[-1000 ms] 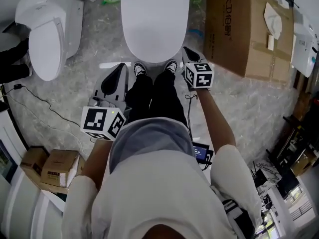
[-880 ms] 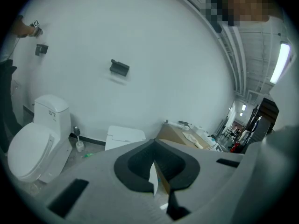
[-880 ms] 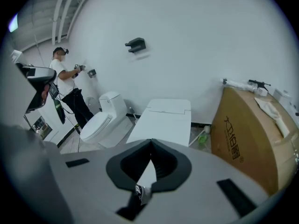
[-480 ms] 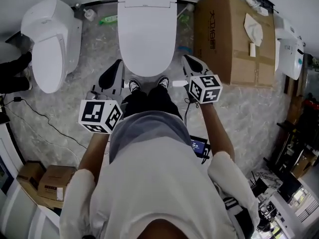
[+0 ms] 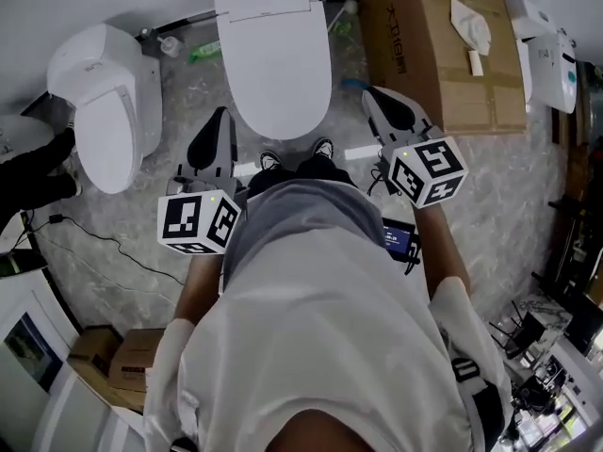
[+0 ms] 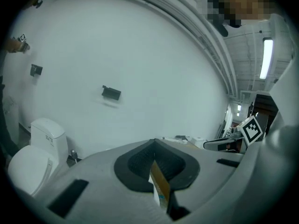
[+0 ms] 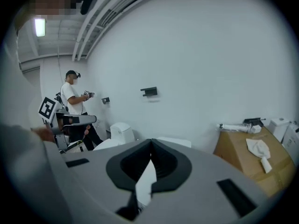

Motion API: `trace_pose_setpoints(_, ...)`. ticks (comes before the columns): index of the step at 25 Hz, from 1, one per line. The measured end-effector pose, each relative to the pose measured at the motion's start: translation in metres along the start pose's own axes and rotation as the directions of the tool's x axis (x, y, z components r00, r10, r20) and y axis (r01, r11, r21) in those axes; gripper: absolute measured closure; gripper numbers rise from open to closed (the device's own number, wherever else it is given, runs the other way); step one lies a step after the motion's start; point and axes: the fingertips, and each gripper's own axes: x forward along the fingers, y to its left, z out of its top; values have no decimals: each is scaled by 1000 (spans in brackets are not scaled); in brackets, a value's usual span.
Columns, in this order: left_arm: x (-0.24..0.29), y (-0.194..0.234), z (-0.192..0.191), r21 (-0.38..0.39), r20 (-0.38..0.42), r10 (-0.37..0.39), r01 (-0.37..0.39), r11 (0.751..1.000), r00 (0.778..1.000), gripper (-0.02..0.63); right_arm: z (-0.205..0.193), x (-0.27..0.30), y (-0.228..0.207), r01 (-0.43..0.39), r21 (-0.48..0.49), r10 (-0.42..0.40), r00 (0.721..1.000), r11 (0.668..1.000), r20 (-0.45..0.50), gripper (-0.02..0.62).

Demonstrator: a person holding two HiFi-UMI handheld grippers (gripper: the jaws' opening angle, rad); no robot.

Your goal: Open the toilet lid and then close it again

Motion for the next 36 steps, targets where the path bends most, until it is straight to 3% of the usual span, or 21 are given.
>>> trace_pose_setpoints(12,-24,-6,11,40,43,23,-25,999,999,598,30,-60,57,-44,-10,45,993,999,108,586)
trace_pose_setpoints(23,-29,-7,7,68,0,19,-19,997,1000,598,30,-61,65,-49,10,47,994,999,97,586)
trace_pose_setpoints(36,-32,-18,-3,29,-2,-27,27,999,1000,598,21,-61,73,-72,4,71,996,997,48,586)
